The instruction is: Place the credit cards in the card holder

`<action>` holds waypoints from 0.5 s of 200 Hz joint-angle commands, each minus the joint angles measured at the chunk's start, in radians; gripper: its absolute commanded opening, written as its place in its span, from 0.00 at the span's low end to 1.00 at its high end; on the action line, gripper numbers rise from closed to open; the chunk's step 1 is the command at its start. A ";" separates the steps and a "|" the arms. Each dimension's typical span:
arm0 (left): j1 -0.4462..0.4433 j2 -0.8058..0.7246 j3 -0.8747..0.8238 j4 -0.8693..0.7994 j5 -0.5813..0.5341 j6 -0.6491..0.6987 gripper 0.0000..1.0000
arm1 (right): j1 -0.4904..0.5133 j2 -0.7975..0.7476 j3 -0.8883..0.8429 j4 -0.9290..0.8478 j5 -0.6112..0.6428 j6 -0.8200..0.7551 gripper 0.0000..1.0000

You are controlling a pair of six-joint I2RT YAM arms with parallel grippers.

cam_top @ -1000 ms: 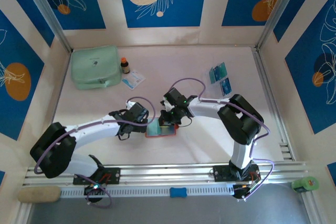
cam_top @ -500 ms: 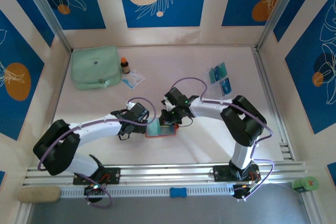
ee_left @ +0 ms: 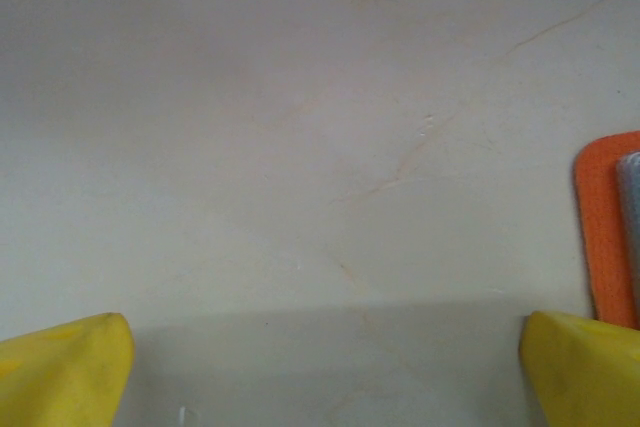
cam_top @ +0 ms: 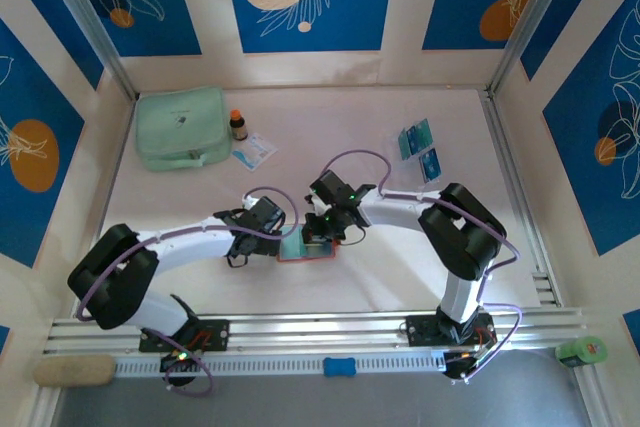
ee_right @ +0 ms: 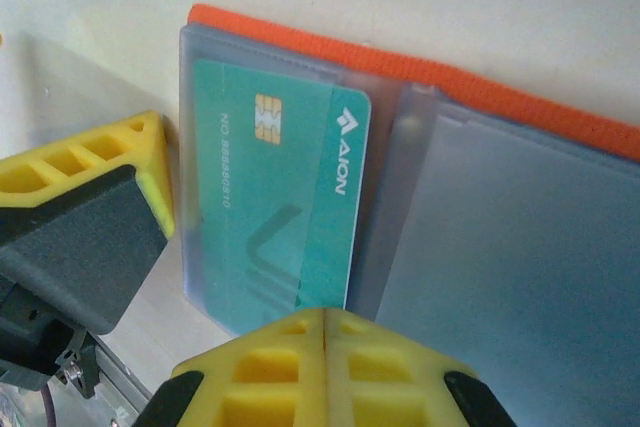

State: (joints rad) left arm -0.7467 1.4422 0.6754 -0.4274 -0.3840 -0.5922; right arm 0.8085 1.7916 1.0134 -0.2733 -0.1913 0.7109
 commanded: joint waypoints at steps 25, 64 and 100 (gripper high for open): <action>0.011 0.018 0.004 0.011 0.022 0.022 1.00 | 0.026 0.041 0.034 -0.016 -0.042 0.001 0.00; 0.010 0.016 0.003 0.013 0.025 0.022 1.00 | 0.026 0.026 0.039 -0.003 -0.058 0.007 0.00; 0.011 0.013 0.003 0.014 0.025 0.022 1.00 | 0.015 -0.025 0.023 -0.028 -0.013 -0.001 0.00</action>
State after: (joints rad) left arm -0.7460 1.4433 0.6754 -0.4263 -0.3817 -0.5922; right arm 0.8272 1.8202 1.0302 -0.2760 -0.2157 0.7113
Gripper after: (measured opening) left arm 0.998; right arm 0.060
